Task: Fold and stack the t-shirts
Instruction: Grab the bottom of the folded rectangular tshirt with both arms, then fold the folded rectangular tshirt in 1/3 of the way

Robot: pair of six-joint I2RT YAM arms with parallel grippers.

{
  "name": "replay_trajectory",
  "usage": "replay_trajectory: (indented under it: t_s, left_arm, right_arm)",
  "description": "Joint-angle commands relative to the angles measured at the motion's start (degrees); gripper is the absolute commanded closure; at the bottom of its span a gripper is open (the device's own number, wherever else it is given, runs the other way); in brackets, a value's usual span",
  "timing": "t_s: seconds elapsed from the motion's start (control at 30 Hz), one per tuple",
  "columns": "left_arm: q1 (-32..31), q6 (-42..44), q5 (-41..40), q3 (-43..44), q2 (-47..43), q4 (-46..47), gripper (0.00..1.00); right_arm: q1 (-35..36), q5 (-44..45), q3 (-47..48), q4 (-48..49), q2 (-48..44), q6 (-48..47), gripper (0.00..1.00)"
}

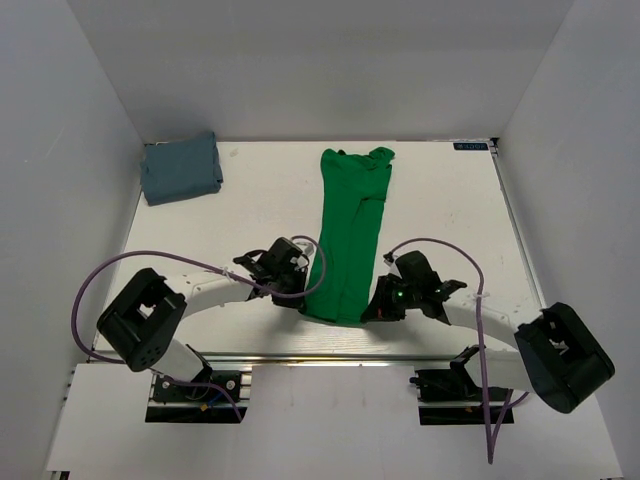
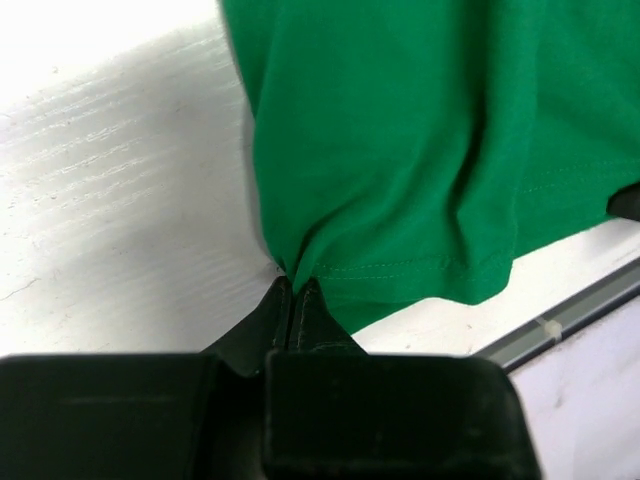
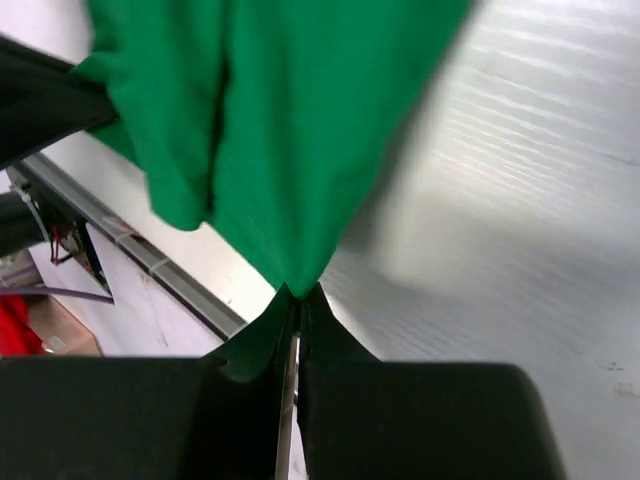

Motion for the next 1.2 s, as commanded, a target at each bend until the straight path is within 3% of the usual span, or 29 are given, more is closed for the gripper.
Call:
replay_trajectory:
  t_s: [0.0,0.17,0.3,0.57,0.83,1.17]
  left_arm:
    - [-0.11,1.44,-0.15,4.29,-3.6,-1.62,1.0]
    - [0.77,0.83,-3.31,11.3,-3.61,-1.1,1.0]
    - [1.3,0.83,-12.25,21.5,2.54,-5.75,1.0]
    - [3.93,3.72,-17.29,40.91,15.99,-9.8,1.0]
    - [8.68,5.93,-16.33,54.55,26.8,-12.44,1.0]
    - [10.27,11.11,-13.52,60.54,33.49,-6.29,0.98]
  right_arm:
    - [0.75,2.23,3.51,-3.15,-3.26,-4.38,1.0]
    - [0.22,11.18,10.8,-8.16,-2.12,-6.05,1.0]
    - [-0.31,20.35,17.83,-12.39,1.39,-4.47,1.0]
    - [-3.73,30.89,30.67,-15.47,10.52,-7.9,1.0]
    - [-8.91,29.51,42.71,-15.29,18.0,-13.25,1.0]
    - [-13.31,21.94,53.17,-16.43,29.61,-16.25,1.0]
